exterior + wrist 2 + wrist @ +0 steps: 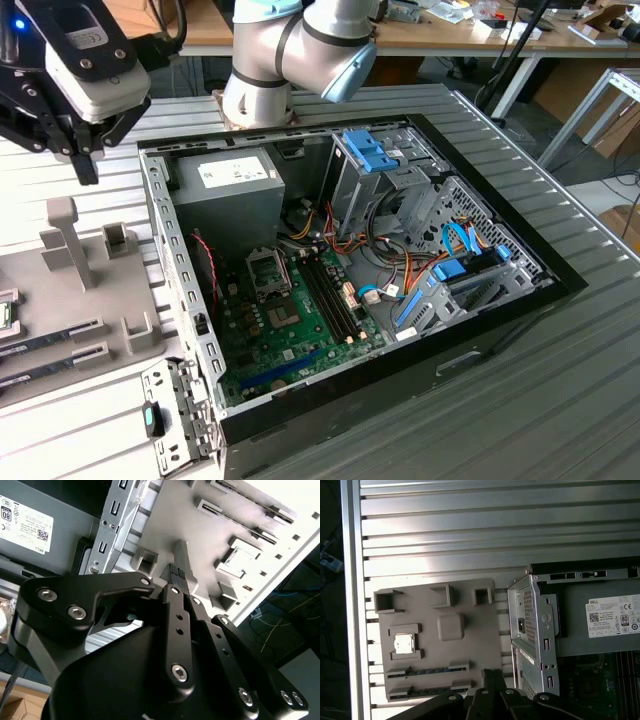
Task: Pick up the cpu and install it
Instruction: 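Reach for the cpu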
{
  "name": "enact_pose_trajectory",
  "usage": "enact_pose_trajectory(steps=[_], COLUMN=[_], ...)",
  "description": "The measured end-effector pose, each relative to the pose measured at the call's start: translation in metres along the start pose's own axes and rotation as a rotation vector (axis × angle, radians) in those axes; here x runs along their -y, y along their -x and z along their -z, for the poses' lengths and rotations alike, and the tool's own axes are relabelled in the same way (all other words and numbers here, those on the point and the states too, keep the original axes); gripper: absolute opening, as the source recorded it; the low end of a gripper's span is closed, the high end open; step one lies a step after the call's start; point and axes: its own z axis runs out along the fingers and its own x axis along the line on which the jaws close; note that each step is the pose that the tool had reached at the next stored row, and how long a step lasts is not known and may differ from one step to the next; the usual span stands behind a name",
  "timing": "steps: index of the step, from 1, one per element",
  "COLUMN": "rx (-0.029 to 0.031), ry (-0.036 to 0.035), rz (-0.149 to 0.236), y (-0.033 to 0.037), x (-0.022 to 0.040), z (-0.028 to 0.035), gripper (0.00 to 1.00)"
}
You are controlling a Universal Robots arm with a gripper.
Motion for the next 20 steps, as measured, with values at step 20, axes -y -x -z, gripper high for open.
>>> enact_pose_trajectory(steps=[20], rx=[0.0], ry=[0.0], rz=[0.0], y=[-0.0128], x=[0.001], z=[0.0002], gripper=[0.11])
